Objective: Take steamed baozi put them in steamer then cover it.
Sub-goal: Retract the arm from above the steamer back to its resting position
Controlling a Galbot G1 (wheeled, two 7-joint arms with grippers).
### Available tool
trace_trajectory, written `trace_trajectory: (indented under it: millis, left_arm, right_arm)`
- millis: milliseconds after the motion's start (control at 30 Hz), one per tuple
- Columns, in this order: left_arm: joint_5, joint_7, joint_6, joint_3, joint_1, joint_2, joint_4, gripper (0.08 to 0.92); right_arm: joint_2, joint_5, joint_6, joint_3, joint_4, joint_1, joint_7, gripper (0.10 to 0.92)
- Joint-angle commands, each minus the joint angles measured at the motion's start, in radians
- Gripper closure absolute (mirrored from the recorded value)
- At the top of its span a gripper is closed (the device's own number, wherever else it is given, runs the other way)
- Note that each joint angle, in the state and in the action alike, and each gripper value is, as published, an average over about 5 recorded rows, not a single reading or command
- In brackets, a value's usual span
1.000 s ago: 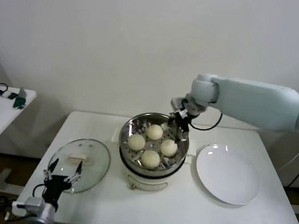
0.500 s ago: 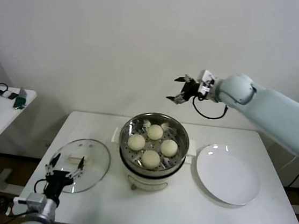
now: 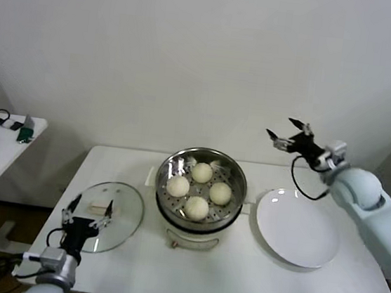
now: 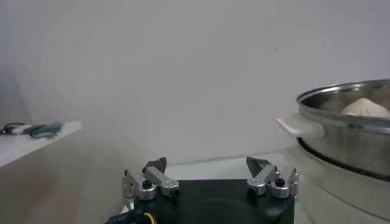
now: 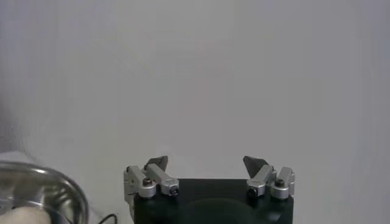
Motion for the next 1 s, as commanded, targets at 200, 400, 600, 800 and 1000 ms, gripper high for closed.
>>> trace_trajectory:
  millis: [200, 400, 600, 800, 1000]
  left_arm:
    - [0.249, -0.028, -0.035, 0.003, -0.005, 0.002, -0.008, 0.177]
    - [0.720, -0.176, -0.133, -0.018, 0.030, 0.079, -0.021, 0.177]
    - [1.078, -0.374, -0.161, -0.009, 0.054, 0.155, 0.099, 0.177]
    - [1.270, -0.443, -0.190, 0.015, 0.028, 0.144, 0.263, 0.177]
    - [1.314, -0.443, -0.200, 0.024, -0.028, 0.132, 0.366, 0.177]
  right_arm:
    - [0.328, -0.145, 0.200, 0.737, 0.201, -0.929, 0.004, 0.203]
    - [0.490, -0.204, 0.254, 0.709, 0.243, -1.010, -0.012, 0.203]
    - [0.591, -0.237, 0.319, 0.670, 0.205, -1.036, -0.024, 0.203]
    - [0.638, -0.239, 0.365, 0.651, 0.180, -1.039, -0.025, 0.203]
    - [0.663, -0.265, 0.384, 0.638, 0.177, -1.040, -0.026, 0.203]
